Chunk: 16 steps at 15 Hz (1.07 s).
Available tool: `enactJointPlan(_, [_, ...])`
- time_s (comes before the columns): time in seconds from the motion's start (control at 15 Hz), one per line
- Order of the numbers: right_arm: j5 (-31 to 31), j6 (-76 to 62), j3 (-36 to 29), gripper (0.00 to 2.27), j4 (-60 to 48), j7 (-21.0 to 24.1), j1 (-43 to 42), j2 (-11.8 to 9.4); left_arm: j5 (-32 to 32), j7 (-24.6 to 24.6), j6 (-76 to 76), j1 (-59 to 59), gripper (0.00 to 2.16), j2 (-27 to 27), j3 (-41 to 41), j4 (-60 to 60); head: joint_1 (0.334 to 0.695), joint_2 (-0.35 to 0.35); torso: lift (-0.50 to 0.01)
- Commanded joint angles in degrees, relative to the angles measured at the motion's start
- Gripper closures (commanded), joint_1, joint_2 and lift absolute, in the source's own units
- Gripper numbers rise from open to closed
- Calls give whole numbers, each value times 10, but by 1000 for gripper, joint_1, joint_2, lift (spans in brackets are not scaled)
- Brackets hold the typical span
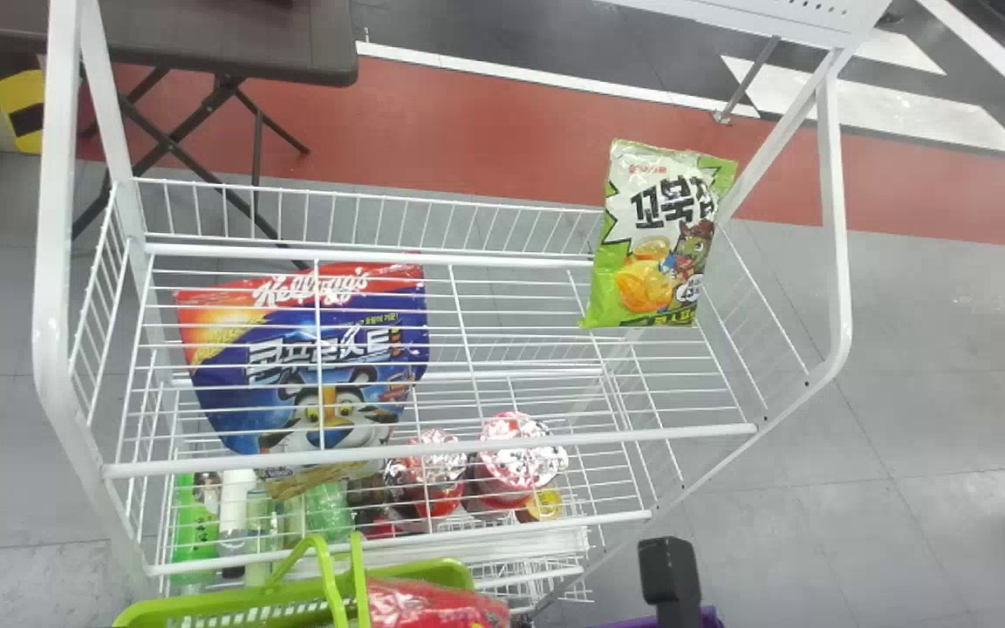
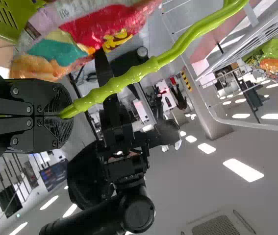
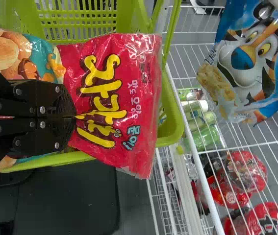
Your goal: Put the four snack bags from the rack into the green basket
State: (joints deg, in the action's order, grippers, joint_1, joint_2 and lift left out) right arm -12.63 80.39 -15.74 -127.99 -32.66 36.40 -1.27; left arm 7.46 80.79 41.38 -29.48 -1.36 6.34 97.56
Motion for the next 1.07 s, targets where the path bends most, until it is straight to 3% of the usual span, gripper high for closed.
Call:
enactJointPlan(0.0, [-7,-17,29,2240,-8,11,4,3,-2,0,1,0,1902,0,2,0,695,-350,-6])
enactJointPlan(0.2, [-39,-34,50,2240,-20,19,10,6,-2,0,1,0,1902,0,3,2,695,-350,-6])
enactJointPlan(0.67, [-57,-24,83,2226,-16,-14,15,3,-4,-3,1,2,1902,1,4,0,695,-350,-6])
enactJointPlan(0.73, [-57,-31,82,1899,-5,-14,10,3,-4,-3,1,2,1902,0,4,1,695,-350,-6])
enactJointPlan(0.8, [-57,-31,78,1359,0,-14,8,0,-4,-1,1,1,1902,0,4,1,695,-350,-6])
enactJointPlan(0.87, [-57,-38,70,245,4,-14,7,0,-4,-1,1,1,1902,0,4,1,695,-350,-6])
enactJointPlan(0.93, [-56,-47,64,-2,5,-14,6,-1,-4,0,1,0,1902,0,4,1,695,-350,-6])
enactJointPlan(1.0, [-56,-48,58,-2,5,-14,5,-1,-4,0,1,0,1902,0,4,1,695,-350,-6])
